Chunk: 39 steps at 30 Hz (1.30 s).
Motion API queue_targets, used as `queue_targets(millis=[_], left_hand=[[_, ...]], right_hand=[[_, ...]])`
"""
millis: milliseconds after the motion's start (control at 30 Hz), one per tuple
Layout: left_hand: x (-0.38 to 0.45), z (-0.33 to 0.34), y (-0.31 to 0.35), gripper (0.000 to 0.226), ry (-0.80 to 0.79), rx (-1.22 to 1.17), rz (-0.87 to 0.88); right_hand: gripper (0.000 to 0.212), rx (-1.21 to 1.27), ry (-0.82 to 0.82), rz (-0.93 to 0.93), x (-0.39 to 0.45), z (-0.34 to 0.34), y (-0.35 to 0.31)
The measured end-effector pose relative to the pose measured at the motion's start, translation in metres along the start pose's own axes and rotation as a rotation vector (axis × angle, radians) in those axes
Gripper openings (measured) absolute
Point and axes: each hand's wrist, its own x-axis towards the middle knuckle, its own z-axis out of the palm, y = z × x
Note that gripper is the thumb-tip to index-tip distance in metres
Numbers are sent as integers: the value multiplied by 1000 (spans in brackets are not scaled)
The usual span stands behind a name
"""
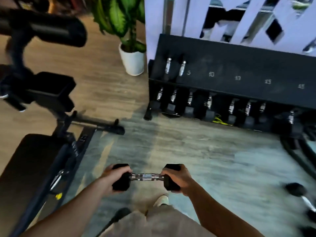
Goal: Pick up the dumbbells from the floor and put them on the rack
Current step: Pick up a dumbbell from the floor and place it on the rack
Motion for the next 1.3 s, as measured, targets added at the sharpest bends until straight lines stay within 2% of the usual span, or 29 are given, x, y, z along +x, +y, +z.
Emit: queue_targets(millis=[133,233,400,600,767,900,1033,1167,1267,1300], left_hand=[[4,55,70,30,-3,83,79],[18,89,115,36,-26,159,80],[49,150,199,38,-115,242,92],[96,211,306,46,-167,337,77],[119,254,403,43,-203,397,115],[136,295,483,42,-200,508,134],[157,338,552,36,-160,600,176],[179,381,618,48,-79,693,207],[192,410,655,67,-16,768,253],[196,418,666,74,-2,807,277]], right_hand=[[12,47,76,50,6,-52,-38],[9,113,108,68,21,-84,-57],[31,198,206,143,67,-141,-99],[14,238,300,159,119,-203,-173],[43,379,375,176,165,-245,-225],[36,539,388,203,202,-274,-268],[56,694,371,248,255,-305,-304],[75,798,368,284,302,-336,-336],[76,864,397,289,337,-347,-346],[82,900,401,295,359,-347,-340]])
